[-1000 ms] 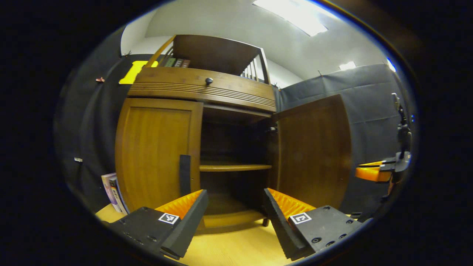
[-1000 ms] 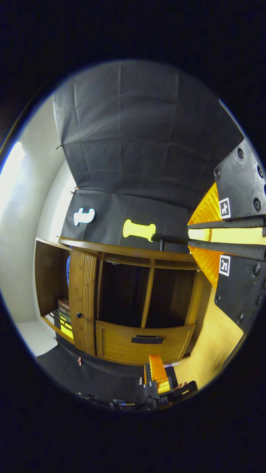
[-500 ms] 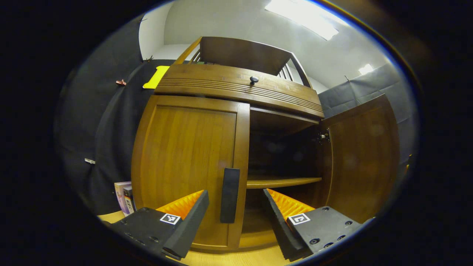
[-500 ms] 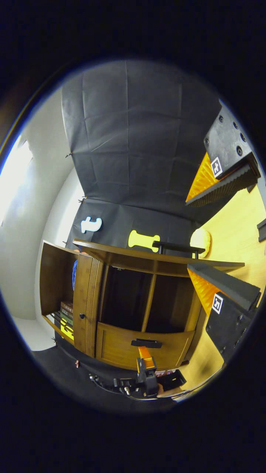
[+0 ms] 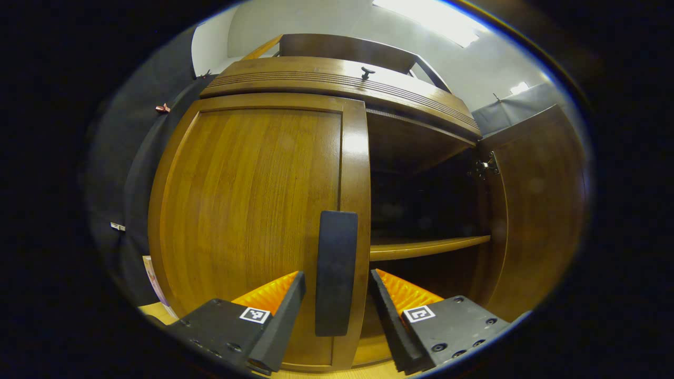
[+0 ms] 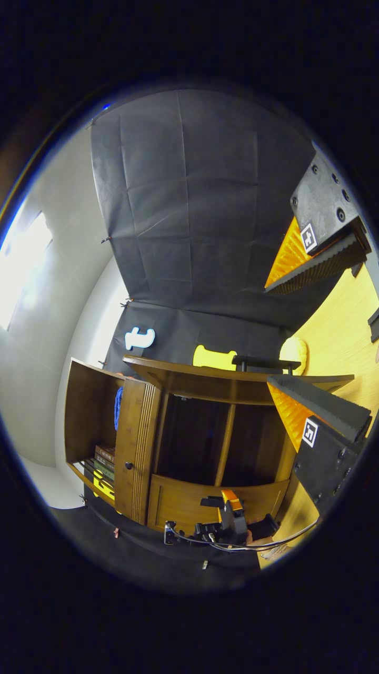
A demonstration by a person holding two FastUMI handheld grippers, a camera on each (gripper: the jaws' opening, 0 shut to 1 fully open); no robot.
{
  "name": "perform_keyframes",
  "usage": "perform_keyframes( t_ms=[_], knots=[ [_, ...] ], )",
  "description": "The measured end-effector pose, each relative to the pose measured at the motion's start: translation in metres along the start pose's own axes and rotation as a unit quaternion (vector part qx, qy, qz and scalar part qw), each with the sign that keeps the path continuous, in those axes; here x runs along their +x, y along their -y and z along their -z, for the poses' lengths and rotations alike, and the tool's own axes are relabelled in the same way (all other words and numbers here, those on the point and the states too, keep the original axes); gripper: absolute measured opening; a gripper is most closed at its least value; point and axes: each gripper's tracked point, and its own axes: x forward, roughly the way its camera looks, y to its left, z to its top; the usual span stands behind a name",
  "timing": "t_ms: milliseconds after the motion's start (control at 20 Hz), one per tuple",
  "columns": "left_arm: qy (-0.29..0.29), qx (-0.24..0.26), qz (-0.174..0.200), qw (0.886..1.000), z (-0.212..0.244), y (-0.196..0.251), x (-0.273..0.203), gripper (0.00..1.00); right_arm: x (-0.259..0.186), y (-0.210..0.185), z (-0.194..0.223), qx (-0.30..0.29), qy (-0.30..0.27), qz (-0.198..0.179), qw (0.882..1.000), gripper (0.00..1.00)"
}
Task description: Open the right door of the double-door shoe cabinet with the right hand, and open the left door with the left hand.
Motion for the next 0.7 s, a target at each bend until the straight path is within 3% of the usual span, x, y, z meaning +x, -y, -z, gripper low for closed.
perform_keyframes(
  t_ms=[250,400,700],
  knots=[
    [0.011,-0.009,0.0,1.0,-0.006,-0.004,0.001,0.38,0.001,-0.002,0.002,0.004,-0.002,0.003,1.0,0.97],
    [0.004,0.001,0.005,1.0,-0.005,-0.004,-0.002,0.33,0.0,-0.006,0.008,0.001,-0.011,0.003,1.0,0.97],
    [-0.011,-0.033,0.047,0.998,-0.011,-0.003,-0.033,0.31,-0.006,-0.017,-0.001,0.015,-0.004,-0.002,1.0,0.97]
  ],
)
